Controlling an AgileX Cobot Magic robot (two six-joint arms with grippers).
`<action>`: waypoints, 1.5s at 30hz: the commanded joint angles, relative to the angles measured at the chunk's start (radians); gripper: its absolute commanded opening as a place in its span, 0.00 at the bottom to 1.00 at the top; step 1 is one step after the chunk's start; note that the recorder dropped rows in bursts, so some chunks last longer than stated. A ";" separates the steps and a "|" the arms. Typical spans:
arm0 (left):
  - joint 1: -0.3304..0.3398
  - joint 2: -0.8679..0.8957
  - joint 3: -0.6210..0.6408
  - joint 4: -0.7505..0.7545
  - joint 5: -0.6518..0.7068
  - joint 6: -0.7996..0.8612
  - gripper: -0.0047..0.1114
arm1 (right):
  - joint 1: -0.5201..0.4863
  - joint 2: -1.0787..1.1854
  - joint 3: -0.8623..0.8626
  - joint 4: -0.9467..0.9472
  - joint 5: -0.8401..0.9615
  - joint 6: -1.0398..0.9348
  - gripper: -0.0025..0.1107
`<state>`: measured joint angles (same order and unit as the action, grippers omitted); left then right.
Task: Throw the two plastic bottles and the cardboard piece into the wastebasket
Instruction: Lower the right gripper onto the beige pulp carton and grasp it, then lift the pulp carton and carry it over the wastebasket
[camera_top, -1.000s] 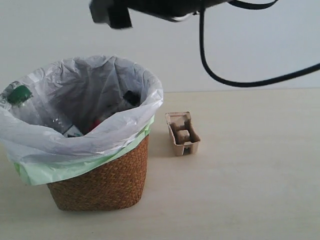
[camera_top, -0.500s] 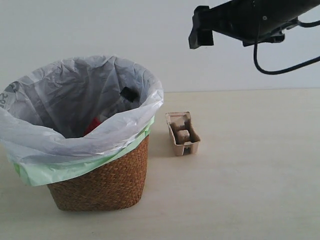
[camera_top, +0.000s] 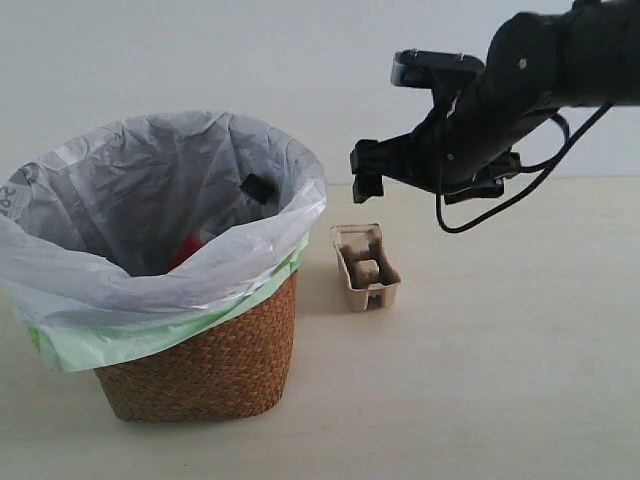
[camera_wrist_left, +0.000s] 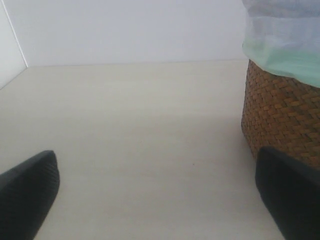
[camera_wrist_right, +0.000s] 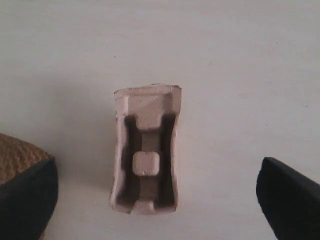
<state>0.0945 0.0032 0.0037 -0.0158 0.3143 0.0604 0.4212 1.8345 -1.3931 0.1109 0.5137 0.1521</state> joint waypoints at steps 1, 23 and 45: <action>-0.005 -0.003 -0.004 -0.002 -0.007 -0.009 0.97 | -0.002 0.070 -0.006 0.026 -0.099 0.003 0.88; -0.005 -0.003 -0.004 -0.002 -0.007 -0.009 0.97 | 0.049 0.319 -0.104 0.041 -0.175 -0.039 0.88; -0.005 -0.003 -0.004 -0.002 -0.007 -0.009 0.97 | 0.026 0.306 -0.125 0.020 -0.026 -0.126 0.02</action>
<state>0.0945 0.0032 0.0037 -0.0158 0.3143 0.0604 0.4655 2.1871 -1.5021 0.1439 0.4398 0.0373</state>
